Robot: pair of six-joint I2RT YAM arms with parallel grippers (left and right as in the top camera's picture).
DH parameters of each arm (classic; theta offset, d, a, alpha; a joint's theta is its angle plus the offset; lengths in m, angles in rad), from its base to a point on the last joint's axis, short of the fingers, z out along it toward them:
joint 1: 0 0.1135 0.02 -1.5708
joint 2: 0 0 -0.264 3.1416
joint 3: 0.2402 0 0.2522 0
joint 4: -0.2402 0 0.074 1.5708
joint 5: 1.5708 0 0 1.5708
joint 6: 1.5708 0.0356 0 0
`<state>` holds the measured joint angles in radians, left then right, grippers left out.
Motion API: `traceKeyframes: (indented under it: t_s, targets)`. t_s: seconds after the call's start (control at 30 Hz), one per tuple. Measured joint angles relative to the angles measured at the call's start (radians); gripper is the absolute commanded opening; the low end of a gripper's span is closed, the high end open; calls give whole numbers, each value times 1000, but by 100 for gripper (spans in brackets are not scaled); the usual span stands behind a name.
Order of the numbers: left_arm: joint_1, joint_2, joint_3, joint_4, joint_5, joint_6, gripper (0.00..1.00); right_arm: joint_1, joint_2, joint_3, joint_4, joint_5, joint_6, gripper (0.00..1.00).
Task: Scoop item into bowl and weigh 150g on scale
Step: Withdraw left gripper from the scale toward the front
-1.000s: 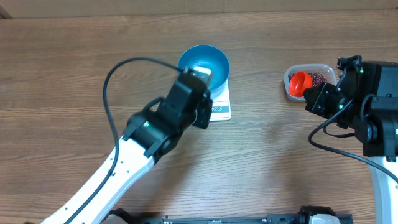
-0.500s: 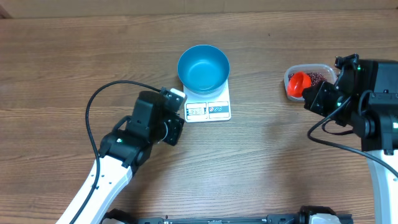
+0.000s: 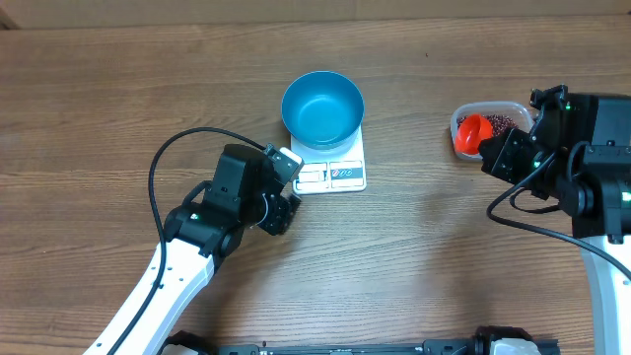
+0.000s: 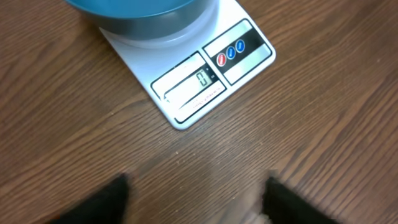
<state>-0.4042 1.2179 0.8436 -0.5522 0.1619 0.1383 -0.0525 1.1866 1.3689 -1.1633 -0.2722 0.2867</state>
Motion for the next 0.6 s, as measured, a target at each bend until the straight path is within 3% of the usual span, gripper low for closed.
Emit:
traceKeyframes:
  t_s: [0.6]
  targets:
    - [0,0,0,-9,0,-3,99,0,0,0,0,0,0,4]
